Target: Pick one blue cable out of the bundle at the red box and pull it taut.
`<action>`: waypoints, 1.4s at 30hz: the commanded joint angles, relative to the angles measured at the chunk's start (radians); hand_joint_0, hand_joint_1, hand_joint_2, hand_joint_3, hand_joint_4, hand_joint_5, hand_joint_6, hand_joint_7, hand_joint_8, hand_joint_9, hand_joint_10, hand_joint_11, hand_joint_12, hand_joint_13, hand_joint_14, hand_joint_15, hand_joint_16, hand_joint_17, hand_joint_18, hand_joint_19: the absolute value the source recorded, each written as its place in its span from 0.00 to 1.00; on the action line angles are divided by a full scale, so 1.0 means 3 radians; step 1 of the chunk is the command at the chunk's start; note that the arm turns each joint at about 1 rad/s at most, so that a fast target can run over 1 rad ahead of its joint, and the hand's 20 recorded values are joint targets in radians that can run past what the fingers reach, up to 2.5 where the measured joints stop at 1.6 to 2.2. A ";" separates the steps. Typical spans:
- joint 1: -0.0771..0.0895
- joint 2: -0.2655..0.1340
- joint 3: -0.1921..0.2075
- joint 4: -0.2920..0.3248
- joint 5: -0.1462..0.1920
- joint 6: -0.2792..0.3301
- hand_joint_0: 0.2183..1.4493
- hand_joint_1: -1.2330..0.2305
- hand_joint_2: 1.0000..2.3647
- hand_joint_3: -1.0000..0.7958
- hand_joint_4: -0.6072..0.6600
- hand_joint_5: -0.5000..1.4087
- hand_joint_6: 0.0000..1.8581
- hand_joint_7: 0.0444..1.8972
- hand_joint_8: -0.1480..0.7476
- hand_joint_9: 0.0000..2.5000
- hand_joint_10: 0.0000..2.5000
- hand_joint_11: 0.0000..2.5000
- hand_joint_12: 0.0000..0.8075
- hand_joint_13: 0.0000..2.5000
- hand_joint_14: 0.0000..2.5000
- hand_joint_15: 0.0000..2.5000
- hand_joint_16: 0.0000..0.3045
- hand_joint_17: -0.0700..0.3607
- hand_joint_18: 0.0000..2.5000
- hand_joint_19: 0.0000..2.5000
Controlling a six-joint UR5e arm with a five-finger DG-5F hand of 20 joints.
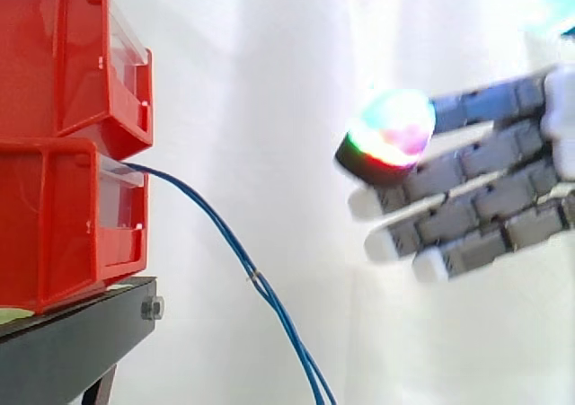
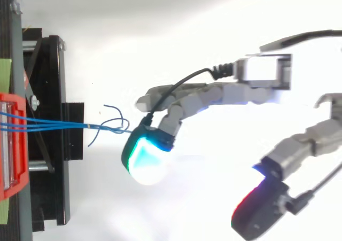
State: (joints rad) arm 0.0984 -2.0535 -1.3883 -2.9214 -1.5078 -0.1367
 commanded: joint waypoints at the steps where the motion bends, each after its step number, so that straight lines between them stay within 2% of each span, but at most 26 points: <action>1: -0.0006 -0.0155 0.0000 0.0140 0.0005 0.0169 0.19 0.48 0.00 0.28 0.62 0.13 0.27 0.34 0.40 0.00 0.00 0.00 0.44 0.00 0.00 0.04 0.18 0.45 0.00 0.07; 4: -0.0006 -0.0165 0.0000 0.0202 0.0005 0.0210 0.19 0.48 0.00 0.28 0.62 0.13 0.27 0.34 0.40 0.00 0.00 0.00 0.44 0.00 0.00 0.04 0.18 0.45 0.00 0.07; 8: -0.0006 -0.0165 0.0000 0.0324 0.0066 0.0174 0.19 0.48 0.00 0.28 0.62 0.13 0.27 0.34 0.41 0.00 0.00 0.00 0.44 0.00 0.00 0.04 0.18 0.45 0.00 0.07; 11: 0.0009 -0.0170 0.0000 0.0370 0.0128 0.0123 0.19 0.48 0.00 0.28 0.62 0.13 0.27 0.34 0.41 0.00 0.00 0.00 0.44 0.00 0.00 0.04 0.18 0.45 0.00 0.06; 14: 0.0020 -0.0176 -0.0005 0.0427 0.0240 0.0031 0.19 0.48 0.00 0.28 0.62 0.13 0.27 0.33 0.41 0.00 0.00 0.00 0.44 0.00 0.00 0.04 0.18 0.45 0.00 0.07; 16: 0.0020 -0.0216 0.0000 0.0447 0.0276 0.0041 0.19 0.48 0.00 0.28 0.62 0.13 0.27 0.34 0.41 0.00 0.00 0.00 0.44 0.00 0.00 0.04 0.18 0.45 0.00 0.07; 18: -0.0001 -0.0252 0.0000 0.0478 0.0271 0.0047 0.19 0.48 0.00 0.28 0.62 0.13 0.27 0.33 0.41 0.00 0.00 0.00 0.44 0.00 0.00 0.04 0.18 0.45 0.00 0.07; 24: -0.0037 -0.0247 0.0000 0.0590 0.0261 0.0036 0.19 0.48 0.00 0.28 0.62 0.13 0.27 0.33 0.41 0.00 0.00 0.00 0.44 0.00 0.00 0.04 0.18 0.45 0.00 0.07; 25: -0.0078 -0.0247 -0.0005 0.0590 0.0255 0.0052 0.19 0.48 0.00 0.28 0.62 0.13 0.27 0.33 0.41 0.00 0.00 0.00 0.44 0.00 0.00 0.04 0.18 0.45 0.00 0.07; 27: -0.0103 -0.0247 0.0000 0.0590 0.0255 0.0062 0.19 0.48 0.00 0.28 0.62 0.13 0.27 0.34 0.41 0.00 0.00 0.00 0.44 0.00 0.00 0.04 0.18 0.45 0.00 0.07; 29: -0.0164 -0.0247 0.0000 0.0585 0.0271 0.0062 0.19 0.48 0.00 0.28 0.62 0.13 0.27 0.34 0.41 0.00 0.00 0.00 0.44 0.00 0.00 0.04 0.18 0.45 0.00 0.07; 30: -0.0216 -0.0247 -0.0005 0.0560 0.0271 0.0047 0.19 0.48 0.00 0.28 0.62 0.13 0.27 0.33 0.41 0.00 0.00 0.00 0.44 0.00 0.00 0.04 0.18 0.45 0.00 0.07; 36: -0.0303 -0.0252 -0.0005 0.0483 0.0276 -0.0061 0.19 0.48 0.00 0.28 0.62 0.13 0.27 0.34 0.41 0.00 0.00 0.00 0.44 0.00 0.00 0.04 0.18 0.45 0.00 0.07; 39: -0.0318 -0.0257 -0.0005 0.0488 0.0276 -0.0102 0.19 0.48 0.00 0.28 0.62 0.13 0.27 0.34 0.41 0.00 0.00 0.00 0.44 0.00 0.00 0.04 0.18 0.45 0.00 0.07; 42: -0.0343 -0.0324 -0.0005 0.0508 0.0261 -0.0076 0.19 0.48 0.00 0.28 0.62 0.13 0.27 0.33 0.41 0.00 0.00 0.00 0.44 0.00 0.00 0.04 0.18 0.45 0.00 0.07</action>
State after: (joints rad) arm 0.0025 -2.1353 -1.3895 -2.7729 -1.4259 -0.1622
